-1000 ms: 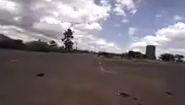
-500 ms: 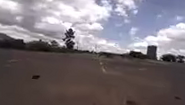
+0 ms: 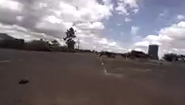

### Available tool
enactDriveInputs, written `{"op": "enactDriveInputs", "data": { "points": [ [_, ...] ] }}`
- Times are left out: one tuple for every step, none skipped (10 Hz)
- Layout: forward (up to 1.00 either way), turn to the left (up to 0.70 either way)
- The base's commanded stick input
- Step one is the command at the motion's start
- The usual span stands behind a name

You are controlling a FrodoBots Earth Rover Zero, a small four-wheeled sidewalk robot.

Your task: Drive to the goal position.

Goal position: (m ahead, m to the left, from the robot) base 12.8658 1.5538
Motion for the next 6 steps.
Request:
{"op": "enactDriveInputs", "data": {
  "points": [
    [0.70, 0.00],
    [0.70, 0.00],
    [0.70, 0.00],
    [0.70, 0.00],
    [0.70, 0.00],
    [0.70, 0.00]
  ]
}}
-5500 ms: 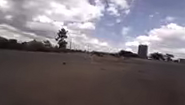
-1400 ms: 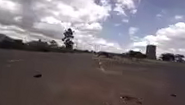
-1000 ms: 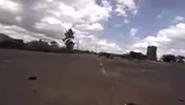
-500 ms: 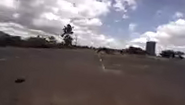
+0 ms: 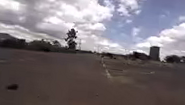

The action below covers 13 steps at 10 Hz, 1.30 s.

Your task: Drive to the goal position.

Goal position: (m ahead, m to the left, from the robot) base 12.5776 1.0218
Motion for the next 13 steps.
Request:
{"op": "enactDriveInputs", "data": {
  "points": [
    [0.70, 0.00],
    [0.70, 0.00],
    [0.70, 0.00],
    [0.70, 0.00],
    [0.70, 0.00],
    [0.70, 0.00],
    [0.70, 0.00],
    [0.70, 0.00],
    [0.70, 0.00],
    [0.70, 0.00],
    [0.70, 0.00],
    [0.70, 0.00],
    [0.70, 0.00]
  ]
}}
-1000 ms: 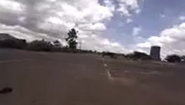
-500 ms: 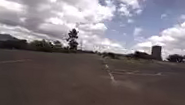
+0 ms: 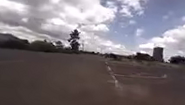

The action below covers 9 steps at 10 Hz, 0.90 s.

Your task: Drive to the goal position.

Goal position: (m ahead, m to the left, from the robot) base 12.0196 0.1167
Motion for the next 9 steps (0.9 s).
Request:
{"op": "enactDriveInputs", "data": {
  "points": [
    [0.70, 0.00],
    [0.70, -0.07],
    [0.70, -0.17],
    [0.70, -0.23],
    [0.70, -0.28],
    [0.70, -0.28],
    [0.70, -0.28],
    [0.70, -0.24],
    [0.70, -0.20]
  ]
}}
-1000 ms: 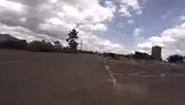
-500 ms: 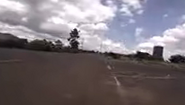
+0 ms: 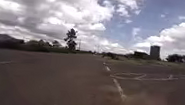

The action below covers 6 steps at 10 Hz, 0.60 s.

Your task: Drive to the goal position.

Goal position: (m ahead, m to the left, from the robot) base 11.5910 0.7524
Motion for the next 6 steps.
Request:
{"op": "enactDriveInputs", "data": {
  "points": [
    [0.70, -0.08],
    [0.70, 0.00],
    [0.70, 0.00],
    [0.70, 0.00],
    [0.70, 0.00],
    [0.70, 0.00]
  ]
}}
